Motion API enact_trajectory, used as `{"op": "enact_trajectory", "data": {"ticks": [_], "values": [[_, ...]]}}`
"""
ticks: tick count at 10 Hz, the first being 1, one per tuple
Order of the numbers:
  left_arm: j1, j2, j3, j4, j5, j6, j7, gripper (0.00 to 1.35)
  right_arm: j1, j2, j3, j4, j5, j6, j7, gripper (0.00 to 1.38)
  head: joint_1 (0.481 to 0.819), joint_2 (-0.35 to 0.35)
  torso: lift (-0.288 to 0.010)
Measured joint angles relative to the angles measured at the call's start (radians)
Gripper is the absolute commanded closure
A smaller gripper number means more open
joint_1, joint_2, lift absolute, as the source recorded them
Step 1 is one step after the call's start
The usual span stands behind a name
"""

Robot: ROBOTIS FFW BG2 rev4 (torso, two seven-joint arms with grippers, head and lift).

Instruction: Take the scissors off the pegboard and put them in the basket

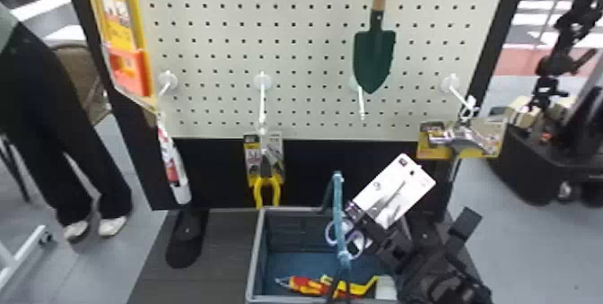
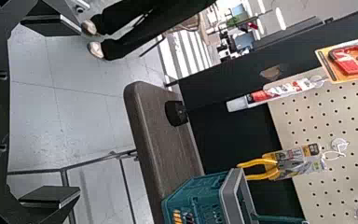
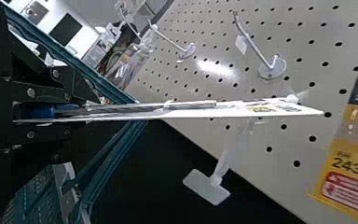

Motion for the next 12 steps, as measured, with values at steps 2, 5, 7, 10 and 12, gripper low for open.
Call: {"op": "enact_trajectory", "data": {"ticks": [2,5,7,10,12], "values": [[-0.002,0.000,0.000,0.002,0.001,-0.001,0.000,0.10,-0.007,-0.004,0.023,0.009,-0.002,0.001,0.000,1.25,0.549,0.000,-0.100],[-0.002,0.000,0.000,0.004,0.003,-0.003,0.000,0.10,-0.013,-0.007,0.028,0.005,0.005,0.010,0.003,0.43,0.549,0.000,-0.100],[-0.002,0.002,-0.002,0.005,0.003,-0.003,0.000,0.10,-0.018,-0.008,0.027,-0.003,0.013,0.011,0.006,0.08,0.549,0.000,-0.100],[-0.004,0.007,-0.006,0.006,0.006,-0.003,0.000,0.10,-0.019,-0.008,0.026,-0.004,0.011,0.001,0.011,0.11,0.549,0.000,-0.100],[-0.004,0.008,-0.006,0.006,0.007,-0.003,0.000,0.10,-0.021,-0.008,0.025,-0.003,0.007,-0.005,0.012,0.11,0.549,0.000,-0.100]]}}
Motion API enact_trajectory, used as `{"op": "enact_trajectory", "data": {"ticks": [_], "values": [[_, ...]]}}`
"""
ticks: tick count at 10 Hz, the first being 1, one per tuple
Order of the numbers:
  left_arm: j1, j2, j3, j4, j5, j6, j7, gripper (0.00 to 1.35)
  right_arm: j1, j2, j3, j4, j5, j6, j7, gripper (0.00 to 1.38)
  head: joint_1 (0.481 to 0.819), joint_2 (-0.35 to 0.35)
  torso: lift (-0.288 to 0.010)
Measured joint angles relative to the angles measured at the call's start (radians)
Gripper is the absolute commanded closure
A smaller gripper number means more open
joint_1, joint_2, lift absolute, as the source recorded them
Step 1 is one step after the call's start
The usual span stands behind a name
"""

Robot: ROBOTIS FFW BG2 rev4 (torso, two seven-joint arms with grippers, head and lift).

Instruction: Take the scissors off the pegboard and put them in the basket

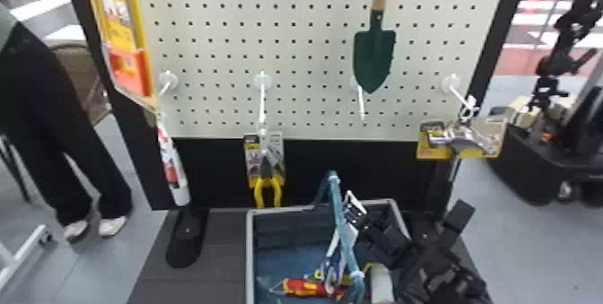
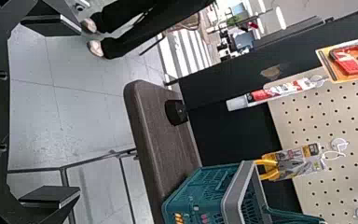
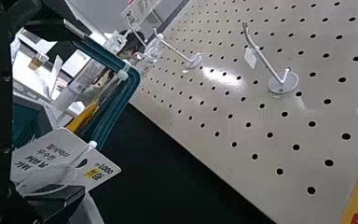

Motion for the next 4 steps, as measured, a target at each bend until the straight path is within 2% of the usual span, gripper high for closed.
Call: {"op": "enact_trajectory", "data": {"ticks": [4], "values": [[0.000,0.000,0.000,0.001,0.001,-0.001,0.000,0.10,0.000,0.000,0.000,0.002,-0.003,-0.006,0.001,0.11,0.549,0.000,-0.100]]}}
